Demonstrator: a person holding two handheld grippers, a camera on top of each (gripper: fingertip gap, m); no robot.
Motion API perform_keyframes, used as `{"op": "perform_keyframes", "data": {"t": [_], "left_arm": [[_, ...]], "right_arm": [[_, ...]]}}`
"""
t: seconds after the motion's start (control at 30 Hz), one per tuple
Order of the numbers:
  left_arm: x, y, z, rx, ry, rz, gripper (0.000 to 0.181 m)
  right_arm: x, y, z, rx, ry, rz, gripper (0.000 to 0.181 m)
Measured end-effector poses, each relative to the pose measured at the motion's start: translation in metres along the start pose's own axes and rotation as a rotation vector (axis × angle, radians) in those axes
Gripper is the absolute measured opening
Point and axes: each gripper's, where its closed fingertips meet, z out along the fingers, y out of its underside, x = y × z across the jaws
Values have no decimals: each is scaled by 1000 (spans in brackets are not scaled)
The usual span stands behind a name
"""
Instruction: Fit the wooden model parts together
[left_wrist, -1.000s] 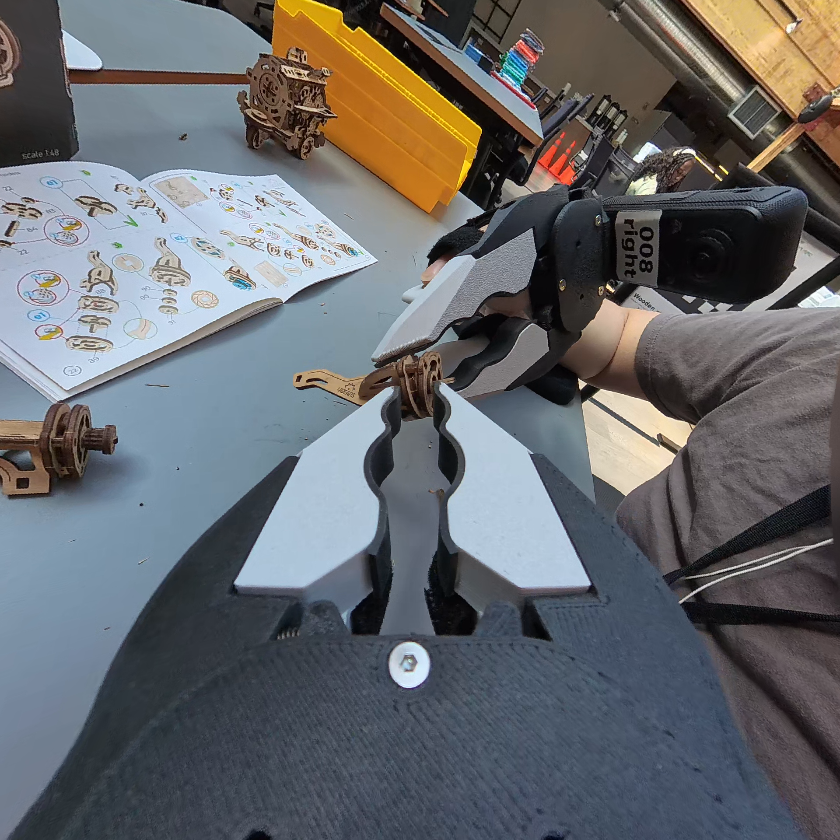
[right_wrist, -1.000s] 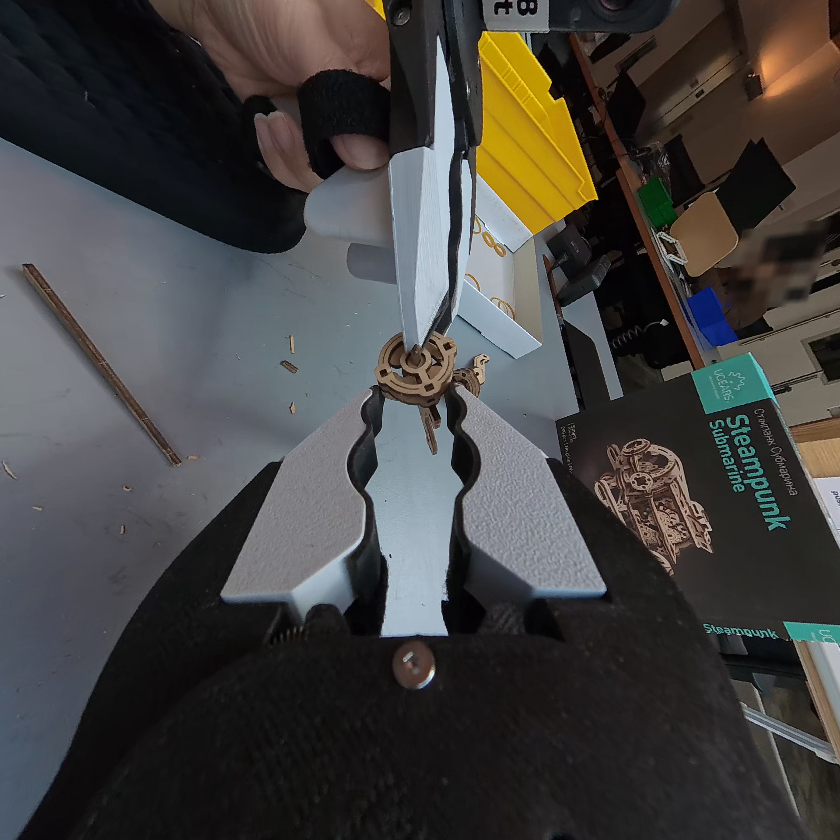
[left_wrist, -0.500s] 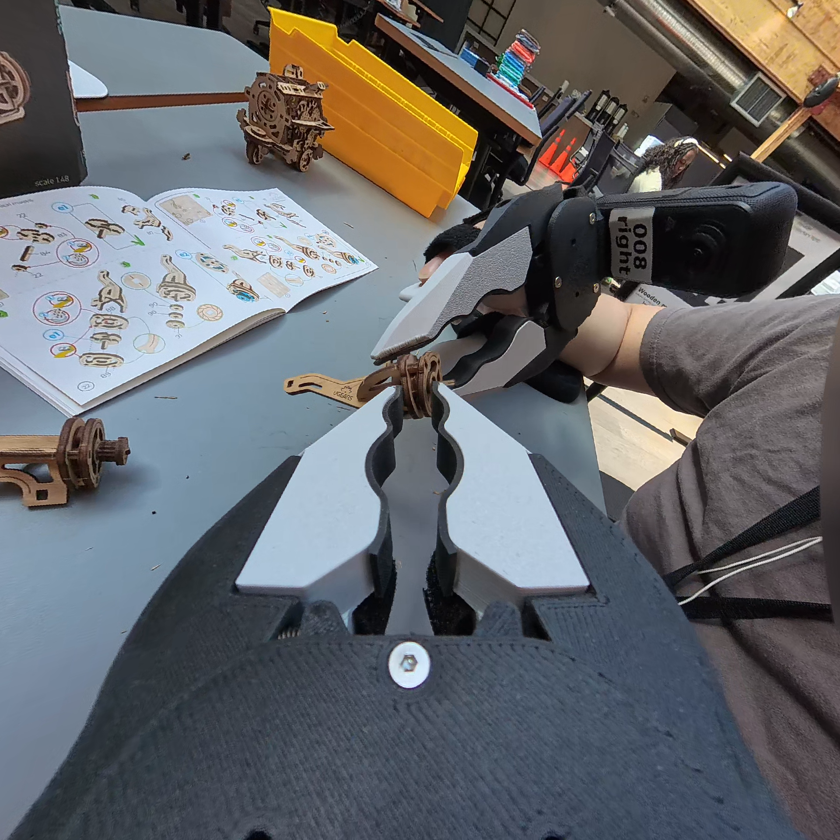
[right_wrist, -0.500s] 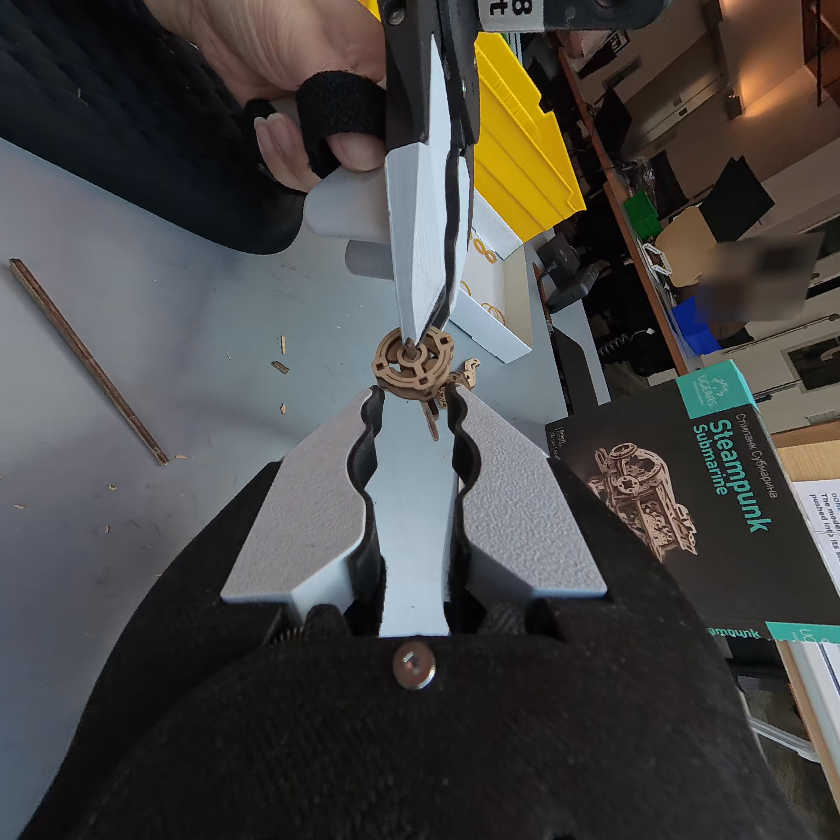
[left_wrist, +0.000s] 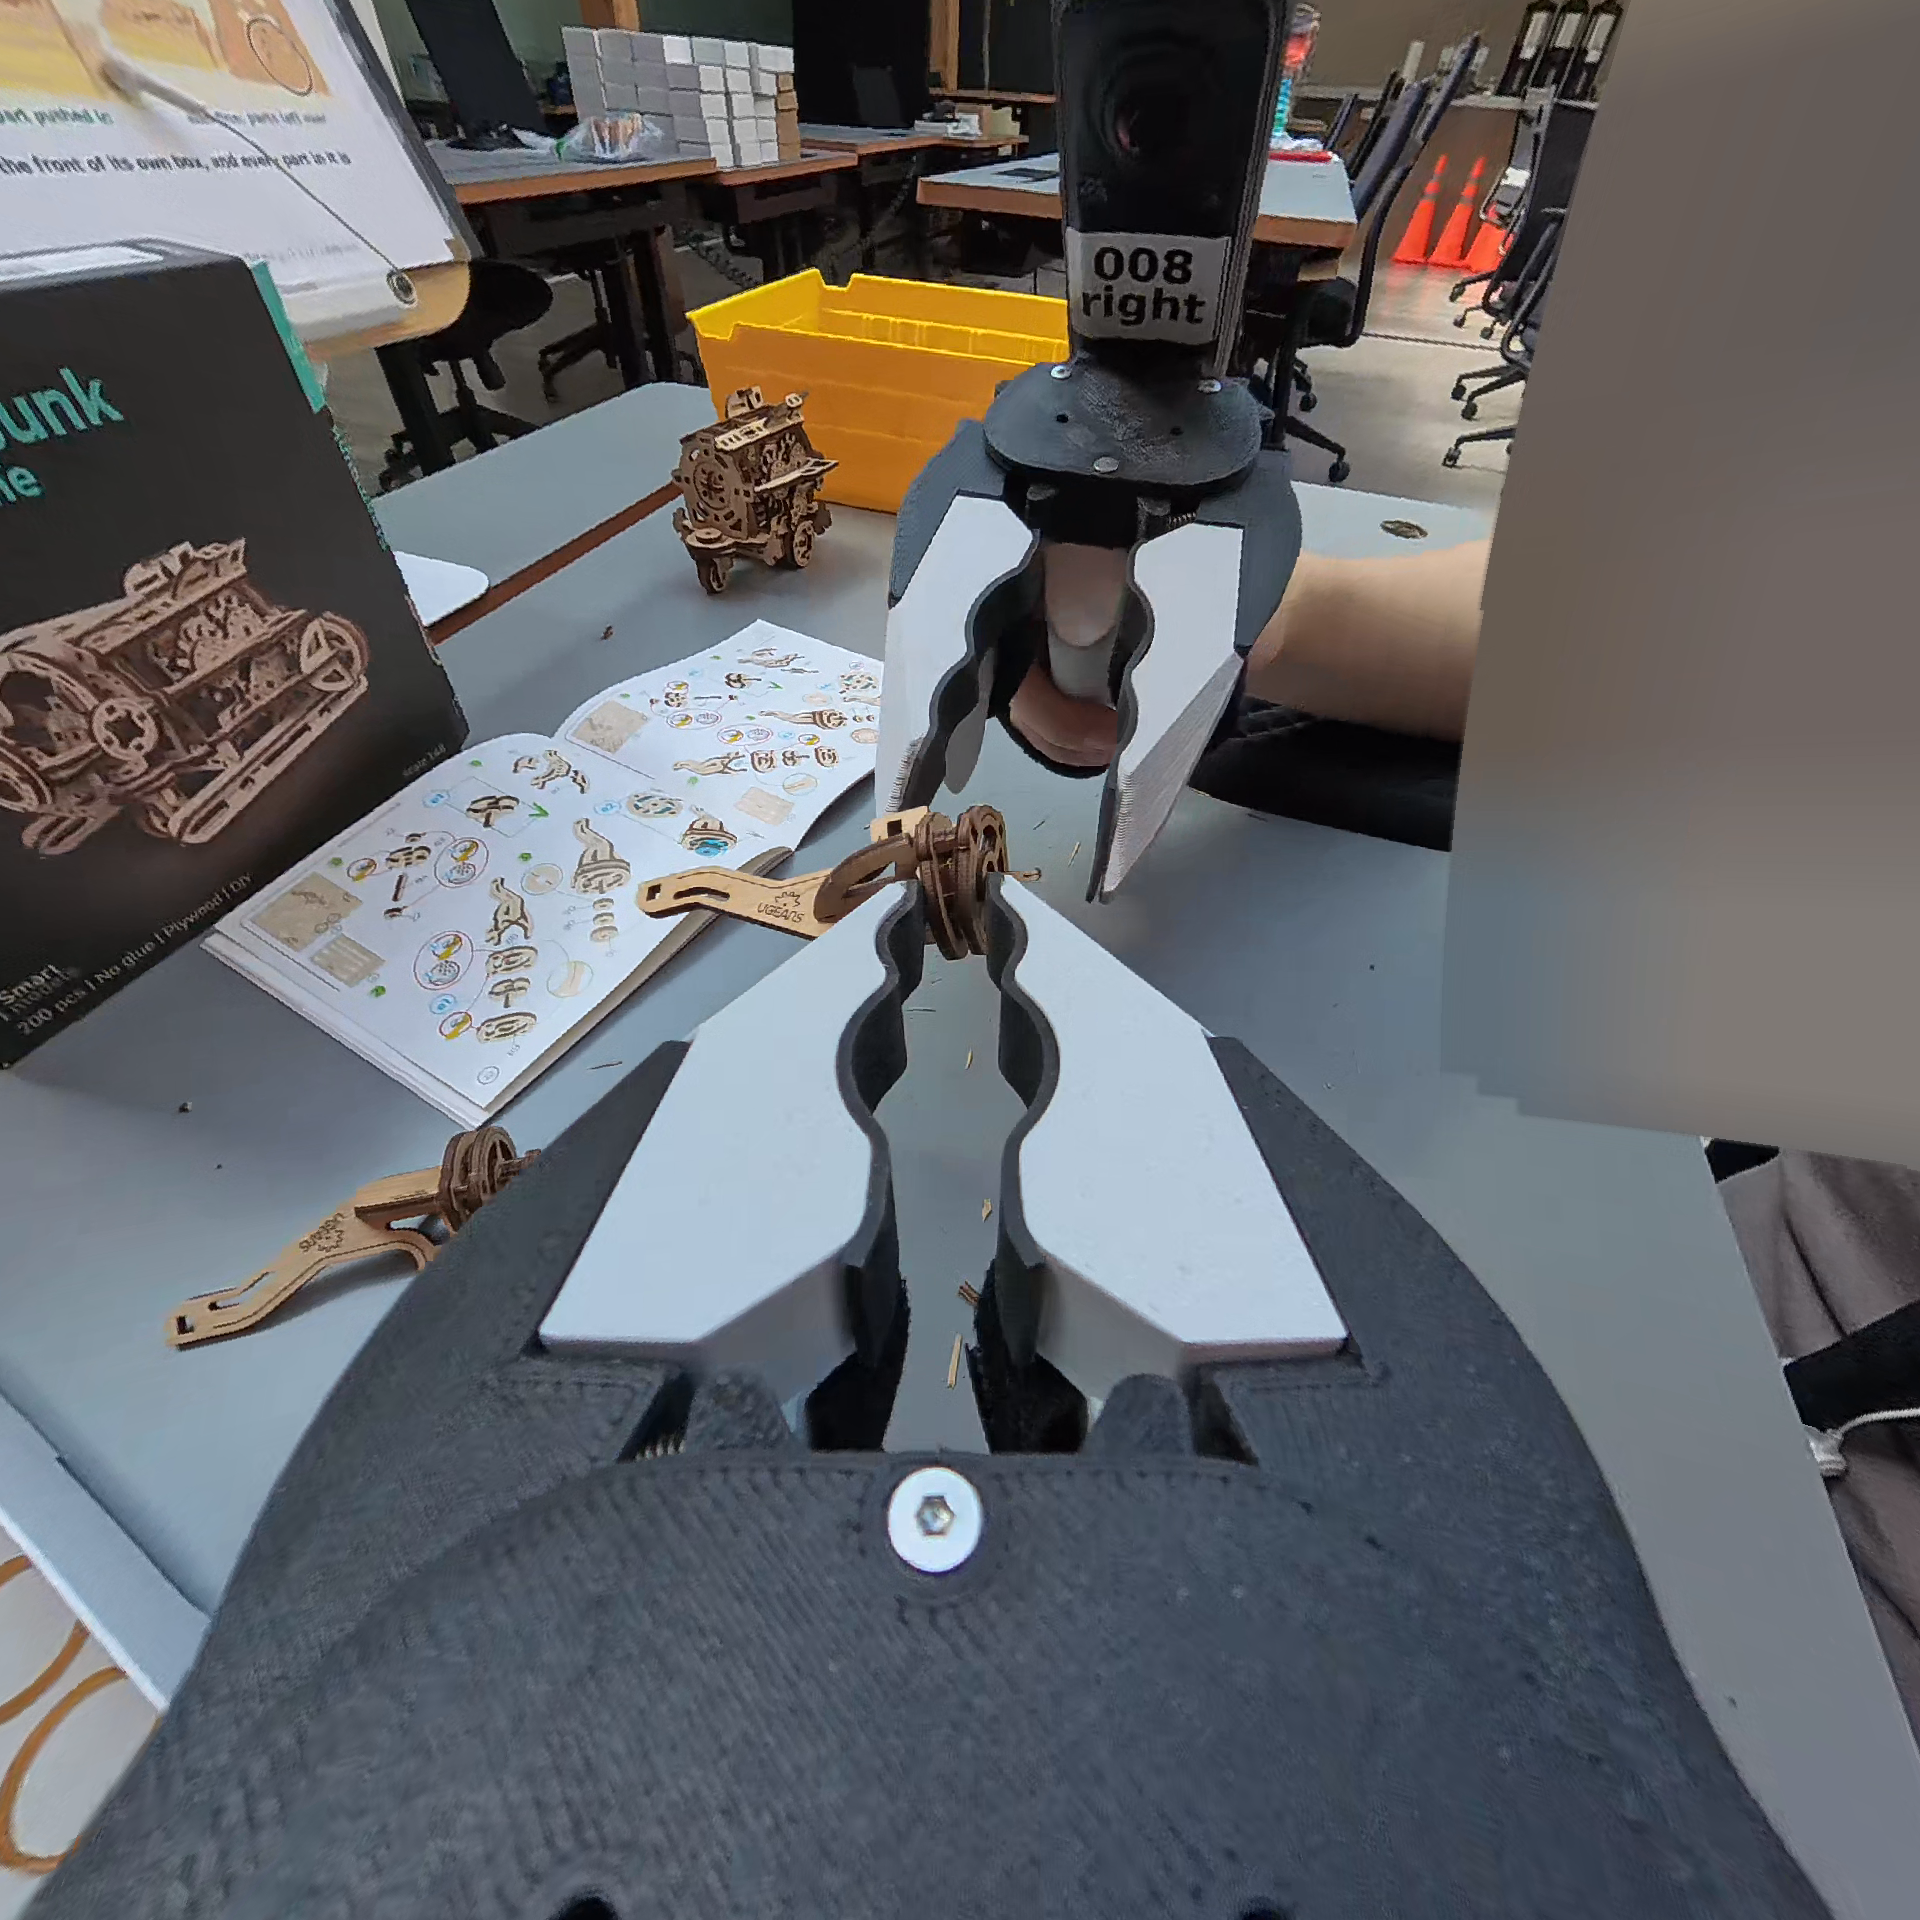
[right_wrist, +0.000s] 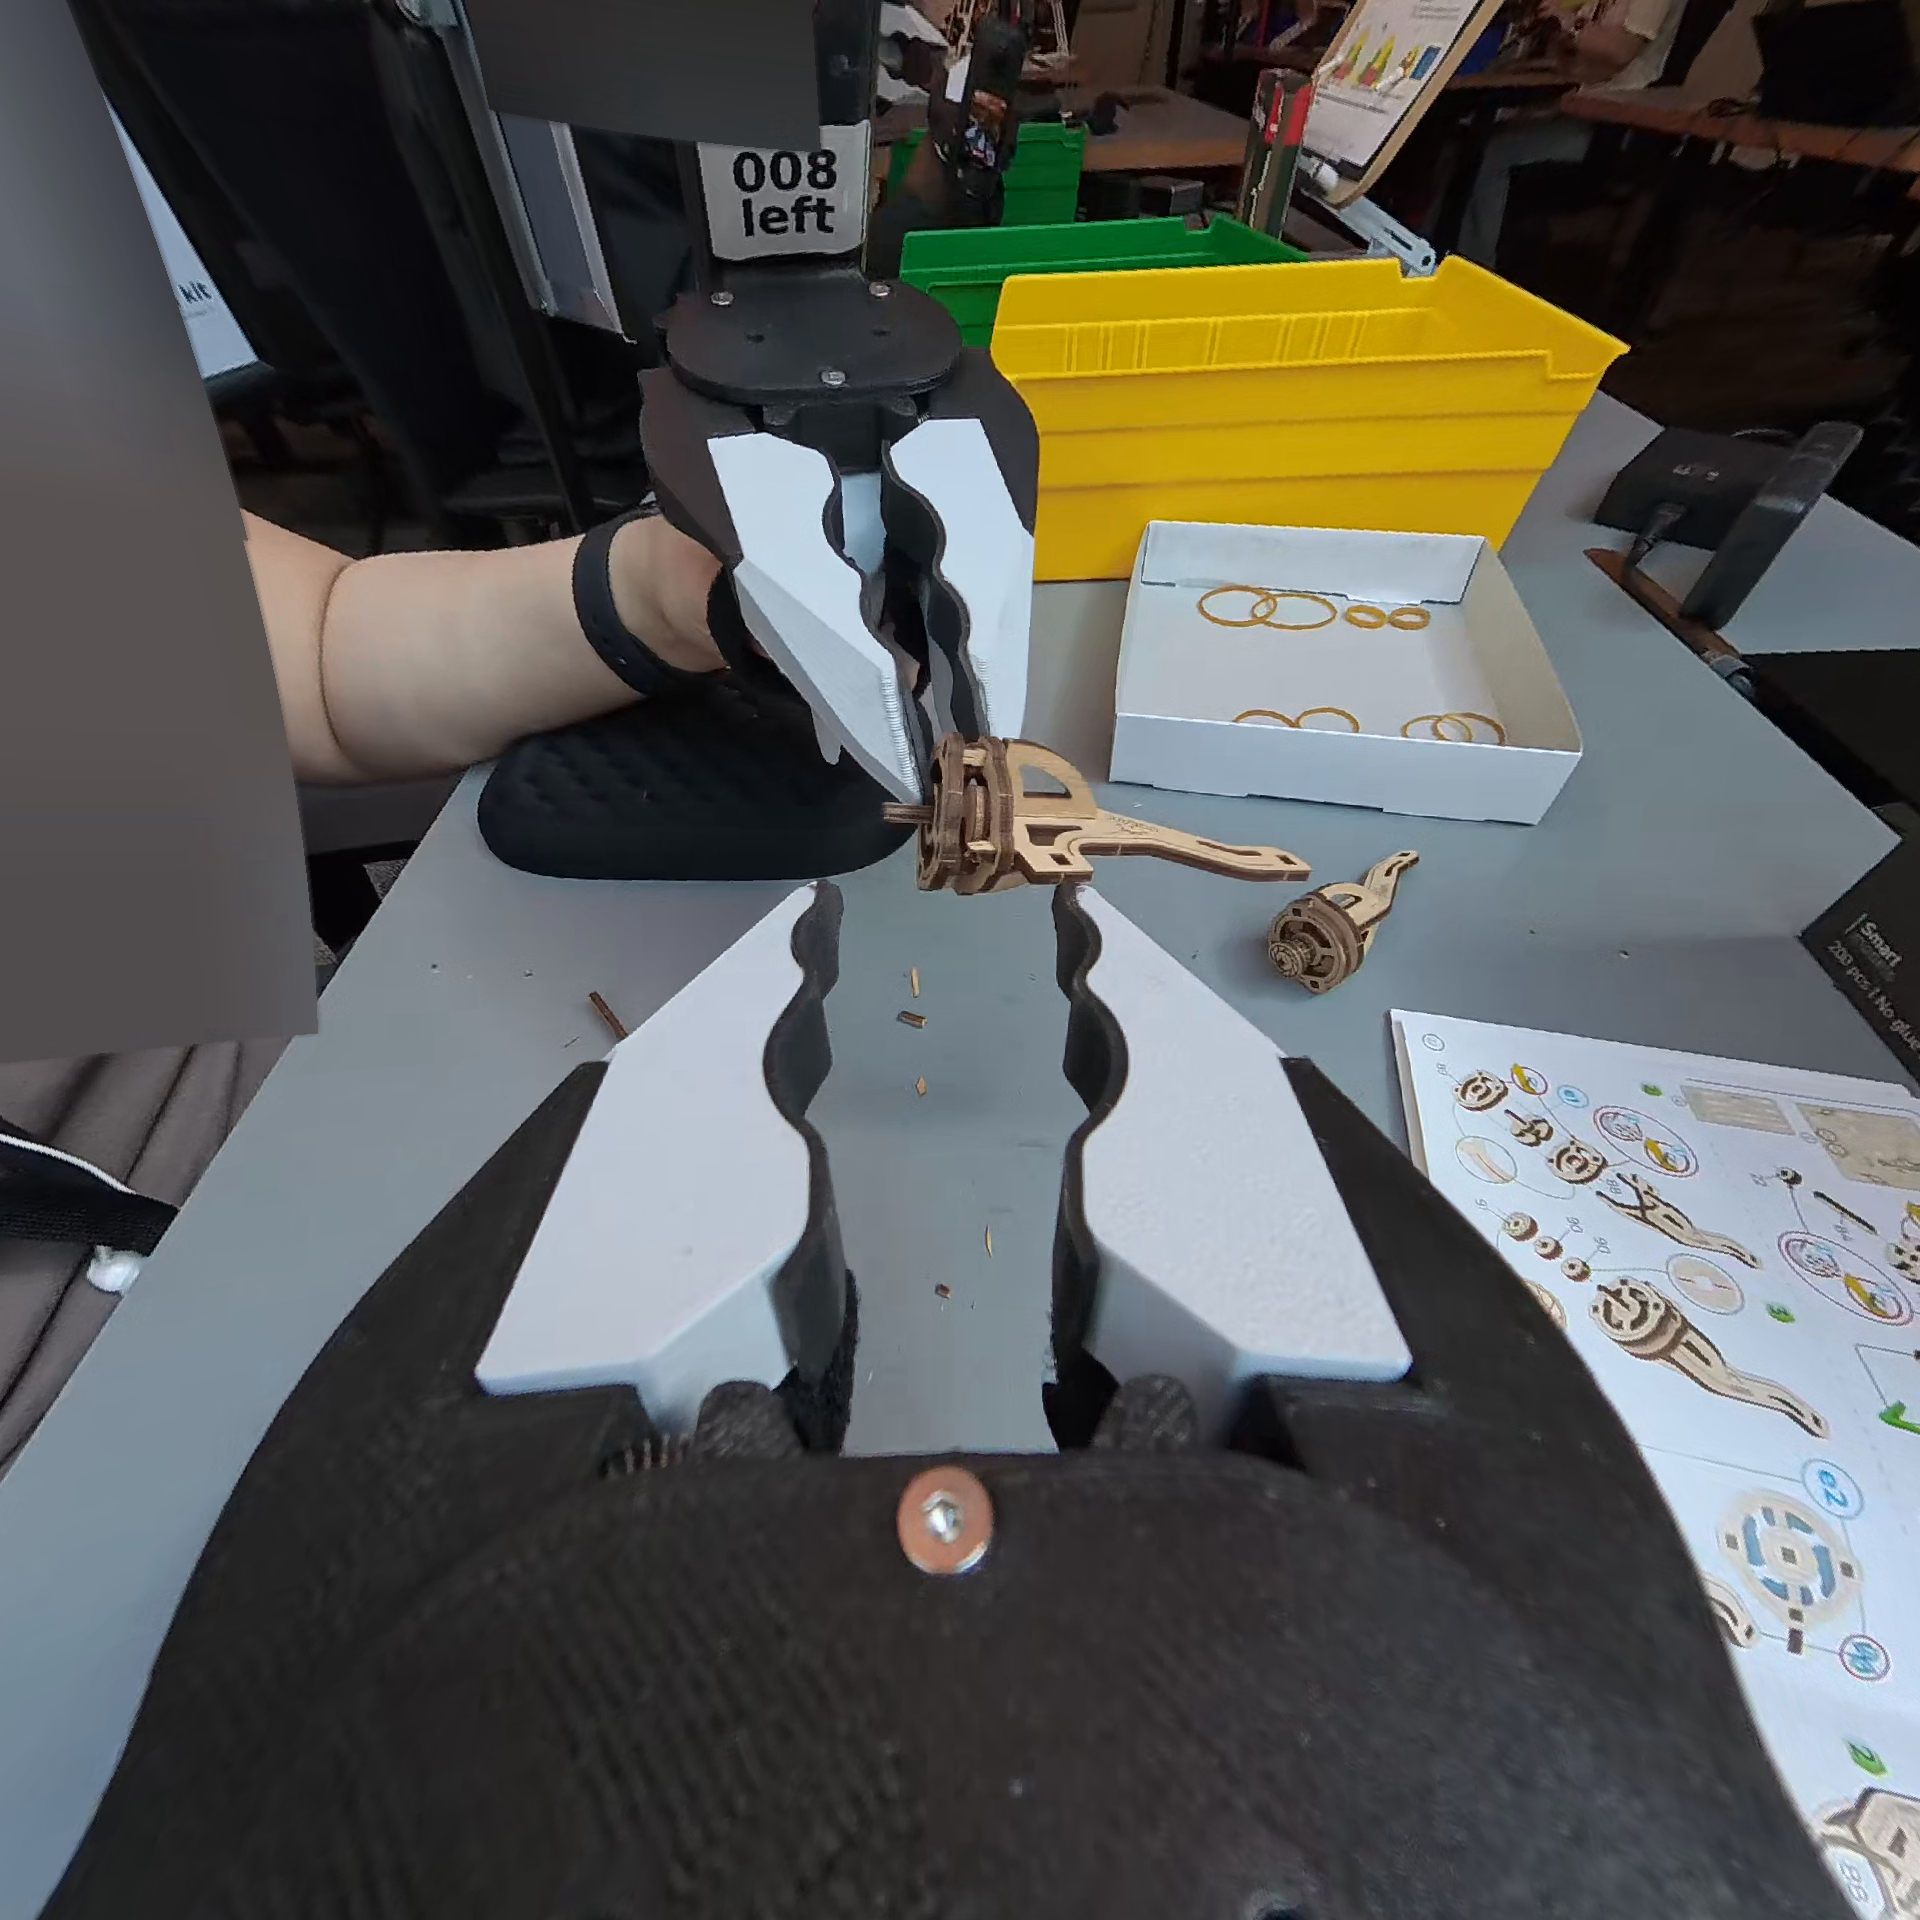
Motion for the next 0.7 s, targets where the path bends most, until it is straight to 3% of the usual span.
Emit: {"op": "perform_keyframes", "data": {"t": [0.27,0.4,0.7], "left_arm": [[12,-15,-6,81,-16,197,8],[14,-16,-7,83,-53,300,8],[24,-13,-4,69,-60,420,9]], "right_arm": [[2,-17,-8,102,31,-31,36],[-1,-28,-19,154,82,-216,34],[-27,-29,-19,161,26,-495,32]]}}
